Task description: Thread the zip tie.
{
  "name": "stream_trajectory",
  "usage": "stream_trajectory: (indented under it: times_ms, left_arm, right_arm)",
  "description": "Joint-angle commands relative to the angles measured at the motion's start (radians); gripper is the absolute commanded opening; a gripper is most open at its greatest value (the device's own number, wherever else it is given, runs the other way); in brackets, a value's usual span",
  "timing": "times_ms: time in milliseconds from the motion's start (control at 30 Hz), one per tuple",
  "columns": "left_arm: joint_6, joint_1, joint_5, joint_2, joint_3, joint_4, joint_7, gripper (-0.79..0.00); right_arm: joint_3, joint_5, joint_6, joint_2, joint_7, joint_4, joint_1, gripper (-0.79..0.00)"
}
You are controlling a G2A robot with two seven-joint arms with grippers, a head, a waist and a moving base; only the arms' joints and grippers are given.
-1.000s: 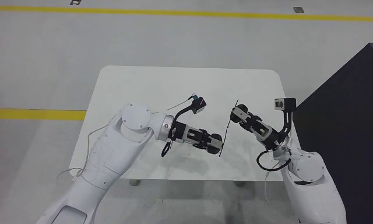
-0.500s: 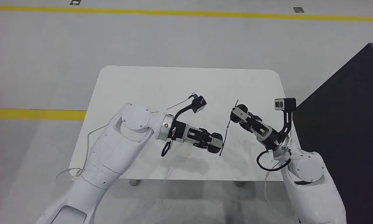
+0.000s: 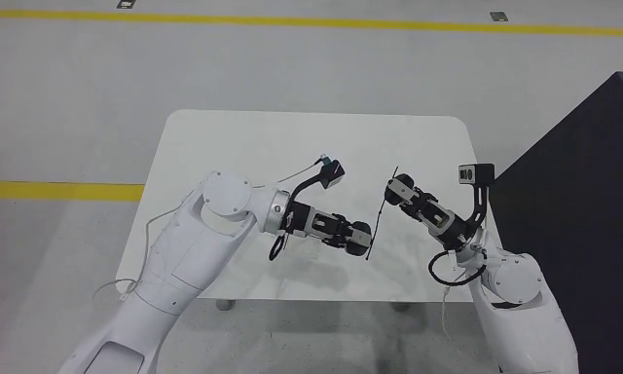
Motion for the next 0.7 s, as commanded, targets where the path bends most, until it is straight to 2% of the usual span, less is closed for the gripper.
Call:
stream_trajectory:
  times_ms: [0,667]
  left_arm:
    - [0.001,-0.005,0.000,-0.001,0.003,0.005,0.002,-0.785]
    - [-0.010,-0.015,-0.024,-0.002,0.008,0.031,-0.006,-0.785]
  right_arm:
    - [-0.006,0.002,0.013,0.000,-0.007,-0.005,-0.004,-0.785]
    - [-0.017,0.140,0.119,0.012,0.063,0.018,0.020,-0.785]
